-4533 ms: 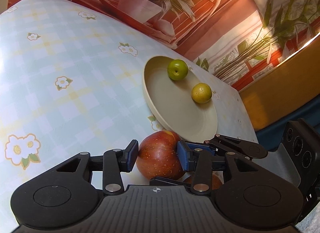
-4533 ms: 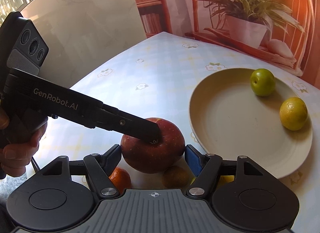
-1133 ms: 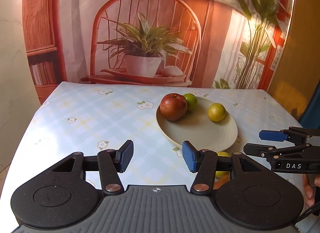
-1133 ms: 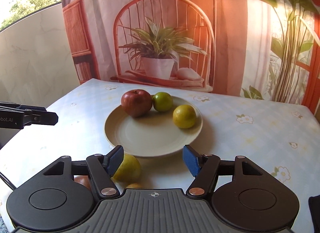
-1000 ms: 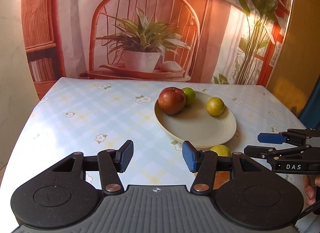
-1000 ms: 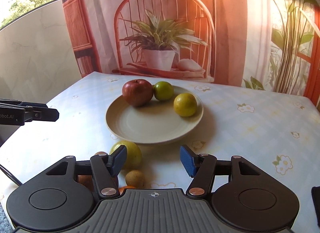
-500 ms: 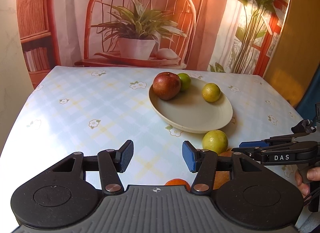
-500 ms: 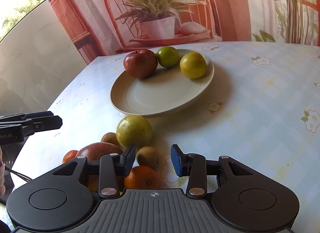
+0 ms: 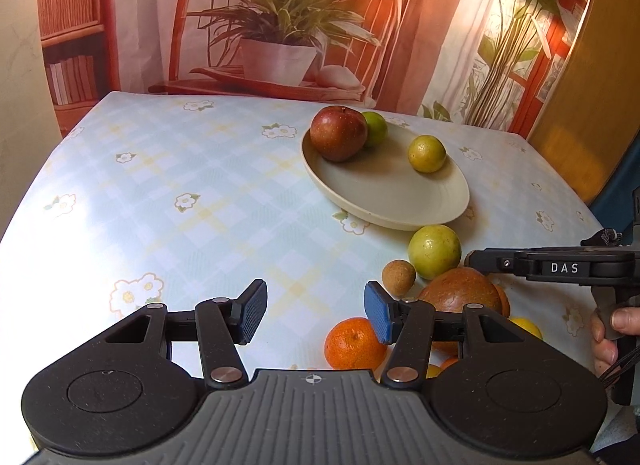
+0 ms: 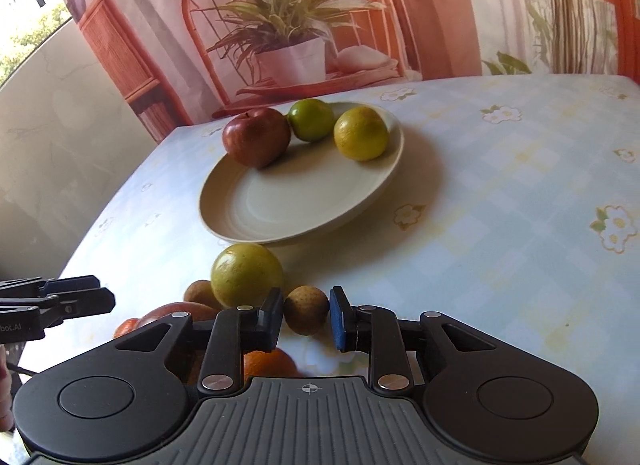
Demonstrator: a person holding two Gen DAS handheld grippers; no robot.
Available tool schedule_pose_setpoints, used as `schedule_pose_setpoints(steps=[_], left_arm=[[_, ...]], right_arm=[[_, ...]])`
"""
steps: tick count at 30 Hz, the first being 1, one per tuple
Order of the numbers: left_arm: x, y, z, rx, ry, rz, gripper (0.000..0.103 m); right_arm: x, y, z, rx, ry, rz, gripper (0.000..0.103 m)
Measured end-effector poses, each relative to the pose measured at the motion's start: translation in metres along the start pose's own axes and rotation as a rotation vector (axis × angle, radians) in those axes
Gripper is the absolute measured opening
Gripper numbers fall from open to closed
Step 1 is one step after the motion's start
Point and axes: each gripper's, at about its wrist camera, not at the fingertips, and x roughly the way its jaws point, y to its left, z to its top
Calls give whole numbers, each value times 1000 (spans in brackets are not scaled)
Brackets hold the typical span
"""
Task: Organize fruits
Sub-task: 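Grasp the tangerine with the left gripper while the right gripper grasps a small brown fruit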
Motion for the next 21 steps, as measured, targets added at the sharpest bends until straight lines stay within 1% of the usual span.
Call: schedule_pose_setpoints(steps=[4, 7, 14, 21], left_arm=[[3, -1, -3, -3, 12, -23, 56], [5, -4, -4, 5, 16, -35, 56], [9, -3, -9, -5, 47, -58, 56], [21, 0, -10, -43, 105, -97, 56]], right_arm=[[-4, -1, -1, -56, -32, -83, 23], [-3, 1, -3, -89, -38, -109, 23], [-4, -2, -6, -78, -53, -101, 23], [-4, -2, -6, -75, -55, -99, 23]])
